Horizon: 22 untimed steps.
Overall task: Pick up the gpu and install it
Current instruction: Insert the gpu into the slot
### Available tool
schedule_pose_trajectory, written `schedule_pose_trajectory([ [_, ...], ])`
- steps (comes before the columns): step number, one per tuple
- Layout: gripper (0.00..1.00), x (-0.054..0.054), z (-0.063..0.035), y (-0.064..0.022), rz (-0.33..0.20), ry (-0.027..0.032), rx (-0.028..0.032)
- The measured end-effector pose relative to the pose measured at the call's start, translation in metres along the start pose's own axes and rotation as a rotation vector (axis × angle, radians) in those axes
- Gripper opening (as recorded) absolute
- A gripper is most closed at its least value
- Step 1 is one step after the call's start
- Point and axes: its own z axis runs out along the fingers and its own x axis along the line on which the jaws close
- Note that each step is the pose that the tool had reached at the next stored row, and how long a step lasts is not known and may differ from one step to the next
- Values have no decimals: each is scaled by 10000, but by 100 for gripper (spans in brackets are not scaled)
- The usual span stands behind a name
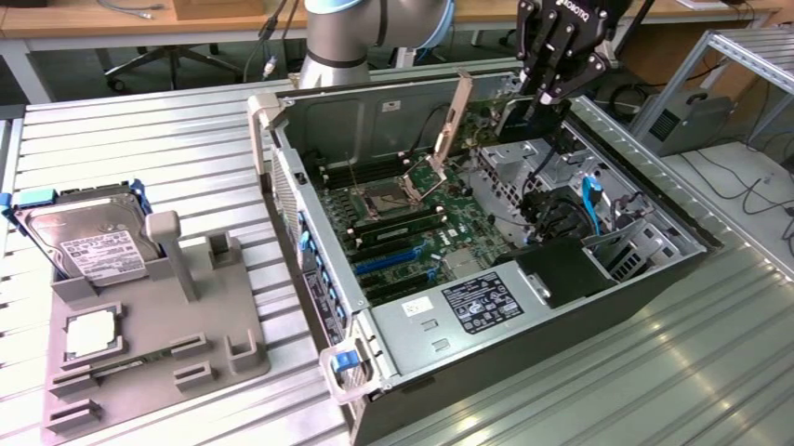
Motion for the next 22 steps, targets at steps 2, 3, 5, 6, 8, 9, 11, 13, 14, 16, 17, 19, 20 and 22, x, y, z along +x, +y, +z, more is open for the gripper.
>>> schedule_pose_trajectory([
  [2,27,0,0,0,0,0,0],
  [3,27,0,4,0,0,-2,0],
  [5,27,1,17,1,0,0,0],
  [6,27,1,26,1,0,-1,0],
  [8,27,1,45,1,0,0,0],
  [9,27,1,54,0,0,-1,0],
  [11,27,2,73,0,0,0,0],
  [13,27,2,93,-1,0,1,0],
  [14,27,2,104,-1,0,0,0],
  [16,27,2,105,-1,1,2,0],
  [17,27,2,105,-1,0,2,0],
  [19,27,3,107,5,3,-1,0],
  [20,27,3,109,10,3,-3,1],
  [22,27,3,110,35,0,-1,0],
])
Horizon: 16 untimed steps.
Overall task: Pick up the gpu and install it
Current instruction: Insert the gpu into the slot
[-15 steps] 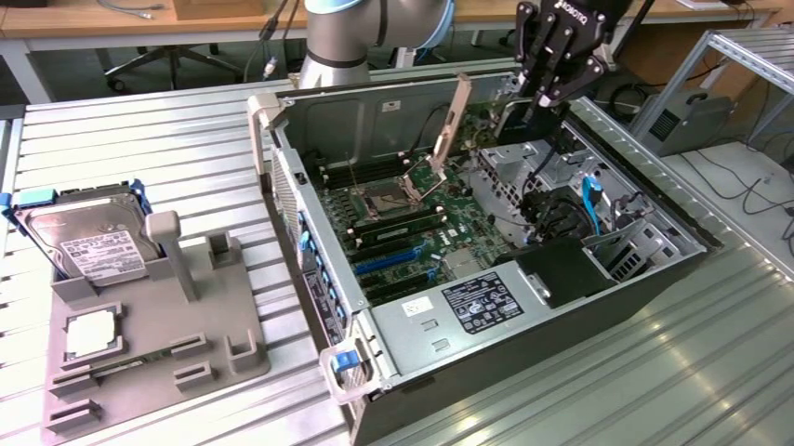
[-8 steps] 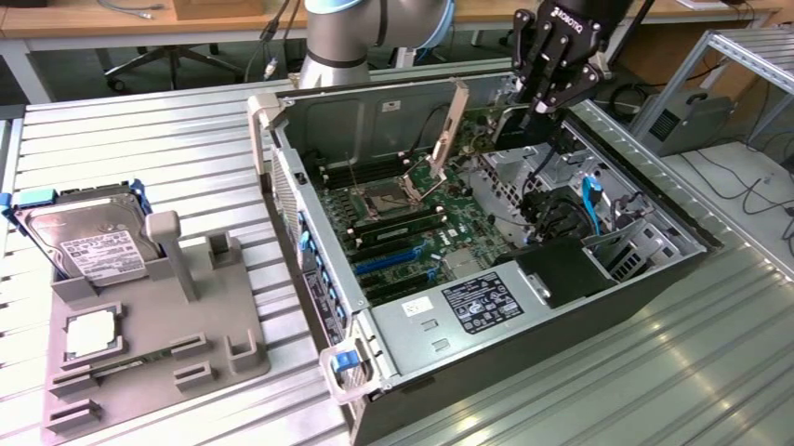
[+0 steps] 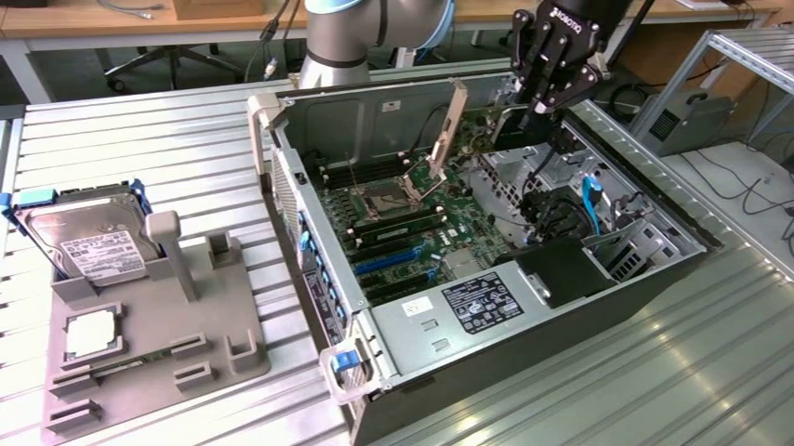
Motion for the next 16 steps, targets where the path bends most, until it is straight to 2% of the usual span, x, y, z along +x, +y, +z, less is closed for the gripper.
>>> schedule_pose_trajectory([
  [16,27,5,65,165,0,1,21],
])
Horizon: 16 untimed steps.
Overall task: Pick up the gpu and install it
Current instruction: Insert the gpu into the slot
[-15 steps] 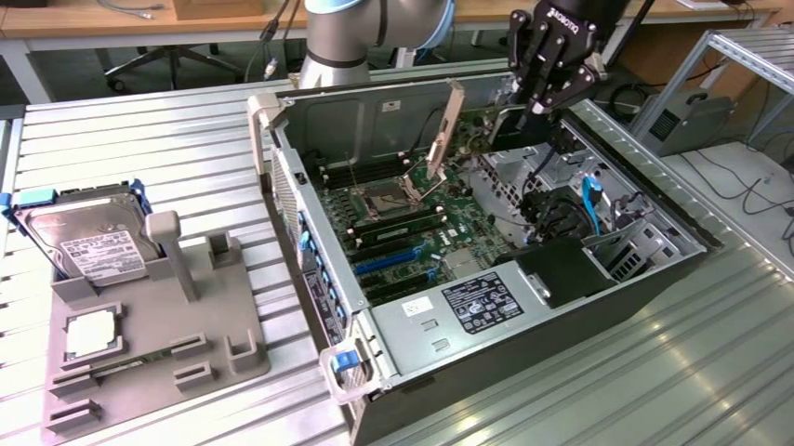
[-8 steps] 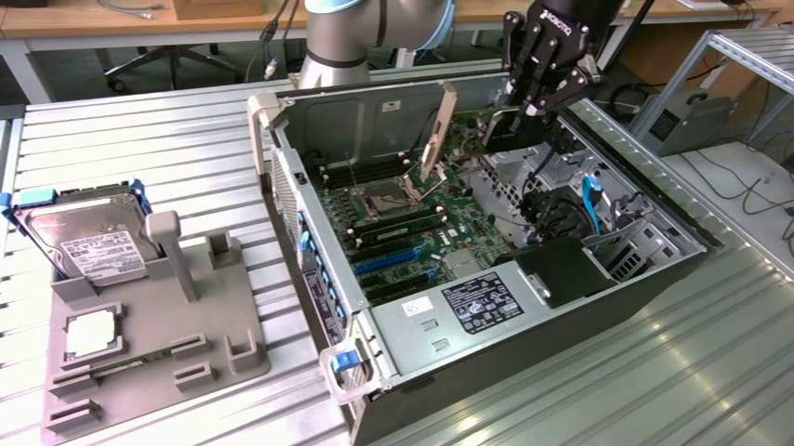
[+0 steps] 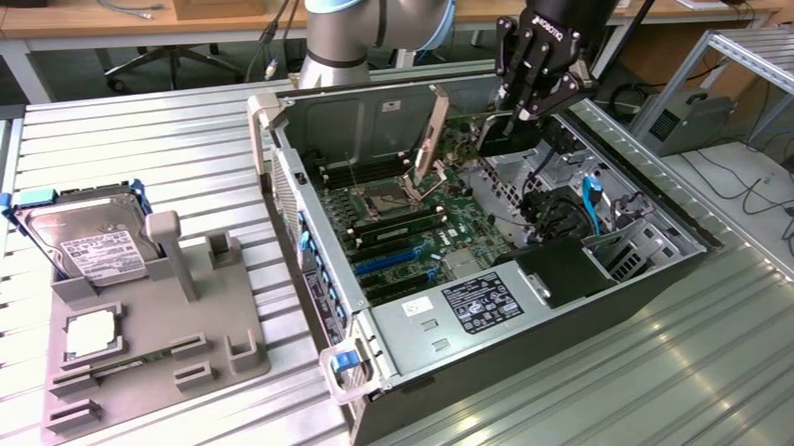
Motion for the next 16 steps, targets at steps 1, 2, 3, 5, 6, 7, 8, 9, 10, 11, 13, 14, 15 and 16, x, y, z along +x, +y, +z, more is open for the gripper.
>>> schedule_pose_trajectory([
  [1,27,0,0,2,-1,0,0],
  [2,27,0,2,4,0,-1,1],
  [3,27,0,2,9,1,-1,1],
  [5,27,0,5,22,0,-2,1],
  [6,27,0,8,32,0,-2,1],
  [7,27,1,10,46,0,-1,2],
  [8,27,1,13,60,1,-2,5],
  [9,27,1,15,69,0,-2,7],
  [10,27,2,17,79,0,-2,8],
  [11,27,2,19,88,0,-2,10],
  [13,27,2,23,111,-1,-2,14],
  [14,27,3,24,121,-1,-1,15],
  [15,27,3,27,139,-1,-2,18],
  [16,27,3,30,156,0,-2,21],
])
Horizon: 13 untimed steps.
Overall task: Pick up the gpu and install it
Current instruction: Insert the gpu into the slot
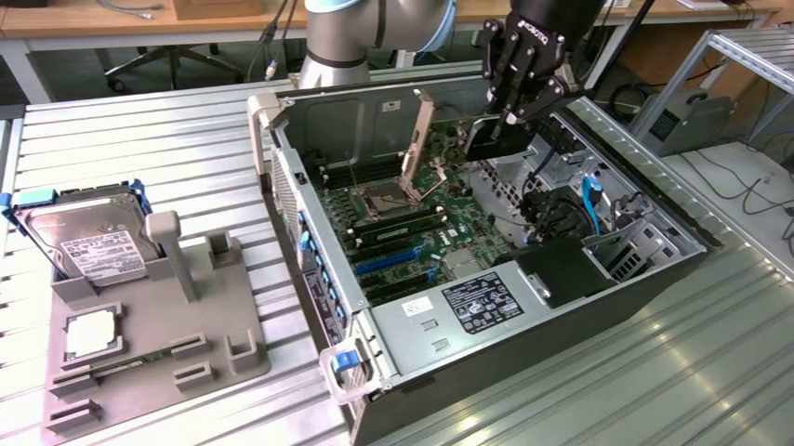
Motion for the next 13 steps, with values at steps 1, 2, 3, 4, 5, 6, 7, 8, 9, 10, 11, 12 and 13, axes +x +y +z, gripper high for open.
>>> schedule_pose_trajectory([
  [1,27,0,1,10,0,0,1],
  [2,27,0,2,17,0,1,1],
  [3,27,0,2,20,0,1,1],
  [4,27,0,2,21,-2,1,2],
  [5,27,0,2,21,-2,1,2],
  [6,27,0,2,21,-1,1,2],
  [7,27,0,2,22,0,1,2],
  [8,27,0,2,22,0,1,2],
  [9,27,0,3,24,0,0,2],
  [10,27,0,5,27,1,0,2],
  [11,27,0,8,31,0,-1,2],
  [12,27,1,17,45,0,1,6],
  [13,27,1,20,50,0,1,8],
])
